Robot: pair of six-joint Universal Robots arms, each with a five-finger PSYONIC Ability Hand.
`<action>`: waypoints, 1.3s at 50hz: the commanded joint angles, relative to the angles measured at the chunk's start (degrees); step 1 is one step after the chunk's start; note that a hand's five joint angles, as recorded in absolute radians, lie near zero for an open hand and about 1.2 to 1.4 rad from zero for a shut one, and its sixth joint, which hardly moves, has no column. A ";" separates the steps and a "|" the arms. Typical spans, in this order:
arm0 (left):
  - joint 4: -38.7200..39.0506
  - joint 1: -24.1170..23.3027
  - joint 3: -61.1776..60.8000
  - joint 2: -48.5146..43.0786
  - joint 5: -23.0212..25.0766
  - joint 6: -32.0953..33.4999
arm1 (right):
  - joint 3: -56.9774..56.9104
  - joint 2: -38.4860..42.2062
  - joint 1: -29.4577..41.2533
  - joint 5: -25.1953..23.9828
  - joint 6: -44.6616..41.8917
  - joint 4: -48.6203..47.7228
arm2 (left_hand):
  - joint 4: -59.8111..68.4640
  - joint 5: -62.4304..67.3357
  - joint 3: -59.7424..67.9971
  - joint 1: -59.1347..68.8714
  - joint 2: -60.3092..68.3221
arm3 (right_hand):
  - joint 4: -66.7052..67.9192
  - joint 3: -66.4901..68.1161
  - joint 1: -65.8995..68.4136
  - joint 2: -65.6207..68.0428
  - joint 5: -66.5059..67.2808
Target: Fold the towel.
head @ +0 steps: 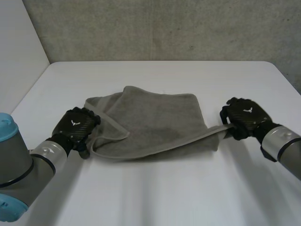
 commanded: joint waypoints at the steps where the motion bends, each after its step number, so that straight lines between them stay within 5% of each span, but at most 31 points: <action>1: 0.10 0.07 0.09 -0.21 0.38 0.10 | 0.03 -0.82 -1.96 -0.78 -0.02 -0.09 | -3.36 -1.10 -2.96 -4.13 -3.39 | -4.37 -2.48 4.06 3.93 3.47; 12: 0.37 -0.54 -0.18 -0.39 1.09 0.19 | 0.03 1.11 -1.52 -1.31 -0.37 -0.01 | -3.36 -1.77 -2.96 -4.80 -4.06 | -4.37 -2.48 4.06 3.93 3.47; 25: -0.86 -1.42 3.24 0.84 18.21 0.98 | 0.12 1.46 -1.35 -1.22 -0.28 -0.01 | -3.36 -0.93 -2.96 -3.97 -3.22 | -4.37 -2.48 4.06 3.93 3.47; 30: -3.49 -0.46 6.58 0.23 19.98 1.33 | 0.38 1.38 -1.08 -1.22 -0.28 -0.01 | -3.36 -0.59 -2.96 -3.63 -2.88 | -4.37 -2.48 4.06 3.93 3.47; 42: -5.26 -2.21 12.13 -2.59 19.55 5.20 | 0.38 1.46 -1.08 -1.22 -0.37 -0.01 | -3.36 -0.26 -2.96 -3.29 -2.54 | -4.37 -2.48 4.06 3.93 3.47; 50: -6.31 -7.48 15.82 -8.74 17.52 6.25 | 0.38 1.46 -1.08 -1.22 -0.45 -0.01 | -3.36 0.08 -2.96 -2.95 -2.21 | -4.37 -2.48 4.06 3.93 3.47; 65: -10.80 -9.86 18.36 -14.89 2.78 11.17 | 0.12 2.96 -1.08 -1.22 -0.72 -0.01 | -3.36 9.48 -2.96 6.45 7.20 | -4.37 -2.48 4.06 3.93 3.47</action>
